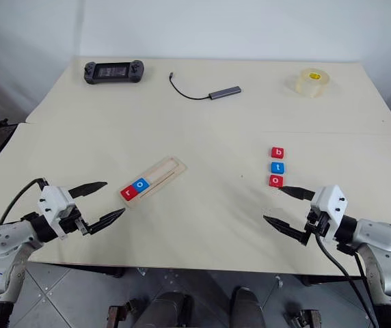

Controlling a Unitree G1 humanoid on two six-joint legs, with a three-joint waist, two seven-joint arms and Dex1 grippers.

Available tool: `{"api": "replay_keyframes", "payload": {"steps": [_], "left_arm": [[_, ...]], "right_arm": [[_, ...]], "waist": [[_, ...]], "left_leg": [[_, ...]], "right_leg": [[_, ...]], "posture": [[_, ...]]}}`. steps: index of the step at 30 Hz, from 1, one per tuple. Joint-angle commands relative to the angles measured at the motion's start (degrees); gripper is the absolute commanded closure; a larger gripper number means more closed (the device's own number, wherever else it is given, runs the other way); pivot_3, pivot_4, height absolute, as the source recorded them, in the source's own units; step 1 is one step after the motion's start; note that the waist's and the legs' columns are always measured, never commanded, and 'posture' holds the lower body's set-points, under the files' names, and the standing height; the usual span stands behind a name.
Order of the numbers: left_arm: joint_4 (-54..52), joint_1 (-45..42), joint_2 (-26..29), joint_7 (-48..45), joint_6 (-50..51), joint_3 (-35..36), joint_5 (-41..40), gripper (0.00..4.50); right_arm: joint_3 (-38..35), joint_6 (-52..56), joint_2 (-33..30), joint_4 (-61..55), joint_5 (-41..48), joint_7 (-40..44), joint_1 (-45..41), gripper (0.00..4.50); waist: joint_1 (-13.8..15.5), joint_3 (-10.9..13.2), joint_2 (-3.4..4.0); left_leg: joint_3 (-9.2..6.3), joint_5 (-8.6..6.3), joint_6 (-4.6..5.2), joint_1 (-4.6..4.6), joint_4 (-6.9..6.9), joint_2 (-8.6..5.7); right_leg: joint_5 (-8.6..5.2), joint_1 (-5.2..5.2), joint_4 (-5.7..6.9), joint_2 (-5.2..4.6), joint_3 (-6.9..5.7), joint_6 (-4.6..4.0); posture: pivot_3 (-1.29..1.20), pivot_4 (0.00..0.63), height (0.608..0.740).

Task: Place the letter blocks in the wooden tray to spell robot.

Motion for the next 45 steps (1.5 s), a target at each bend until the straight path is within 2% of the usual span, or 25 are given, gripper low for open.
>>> {"api": "replay_keyframes", "payload": {"steps": [1, 12, 18, 22, 27, 34, 45], "left_arm": [[-0.8, 0.6, 0.3, 0.5, -0.7, 2.7, -0.9, 0.0], [1.1, 15.2, -3.7, 1.1, -3.3, 15.3, -5.5, 0.0], [1.7, 18.2, -5.2, 1.0, -3.4, 16.8, -6.2, 0.0], [-2.9, 16.8, -4.9, 0.6, 3.1, 13.0, -8.9, 0.0], [-5.8, 8.5, -3.9, 2.8, 9.3, 6.5, -7.5, 0.0], [4.3, -5.3, -2.6, 4.7, 12.3, -3.3, 0.9, 0.0], [9.6, -6.4, -1.2, 2.5, 14.8, -7.2, 3.9, 0.0]], "right_arm": [[0.3, -2.0, 0.4, 0.8, 0.1, 1.0, -1.1, 0.04], [12.2, -1.4, 7.9, -1.9, 0.8, 3.3, -12.8, 0.04], [15.1, 0.7, 9.9, -3.3, 2.9, 4.9, -16.7, 0.04], [14.6, 2.0, 9.5, -3.9, 3.7, 4.7, -16.6, 0.04], [13.4, 3.4, 8.2, -5.1, 4.5, 4.4, -16.1, 0.04], [11.9, 5.8, 7.0, -8.2, 5.2, 2.8, -14.4, 0.04], [10.4, 6.9, 6.5, -10.9, 5.6, 0.5, -12.0, 0.04]], "waist": [[0.0, 0.0, 0.0], [-1.3, 0.0, -0.01], [-0.5, 0.0, -0.02], [0.1, 0.0, -0.03], [0.1, 0.0, -0.03], [-0.5, 0.0, -0.03], [-1.2, 0.0, -0.02]], "left_leg": [[0.0, 0.0, -0.01, -0.01, -0.02, 0.0], [0.11, -0.02, -0.06, -0.02, -0.2, 0.15], [0.08, -0.04, -0.04, -0.04, -0.18, 0.1], [0.08, -0.07, 0.0, -0.04, -0.17, 0.06], [0.07, -0.06, 0.01, -0.04, -0.15, 0.02], [0.18, -0.06, -0.02, -0.06, -0.19, 0.05], [0.23, -0.07, -0.04, -0.1, -0.19, 0.06]], "right_leg": [[0.0, -0.01, -0.01, 0.01, 0.0, 0.0], [-0.01, -0.14, -0.08, 0.1, 0.06, -0.02], [-0.01, -0.14, -0.08, 0.05, 0.04, -0.03], [-0.01, -0.13, -0.09, 0.01, 0.05, -0.03], [-0.01, -0.14, -0.03, -0.01, 0.04, -0.03], [-0.01, -0.31, 0.29, 0.12, 0.07, -0.03], [-0.02, -0.44, 0.37, 0.11, 0.14, -0.03]], "posture": [[0.0, 0.15, 0.74], [0.0, 0.15, 0.74], [0.0, 0.15, 0.74], [0.0, 0.15, 0.74], [0.0, 0.15, 0.74], [0.0, 0.15, 0.74], [0.0, 0.15, 0.74]]}}
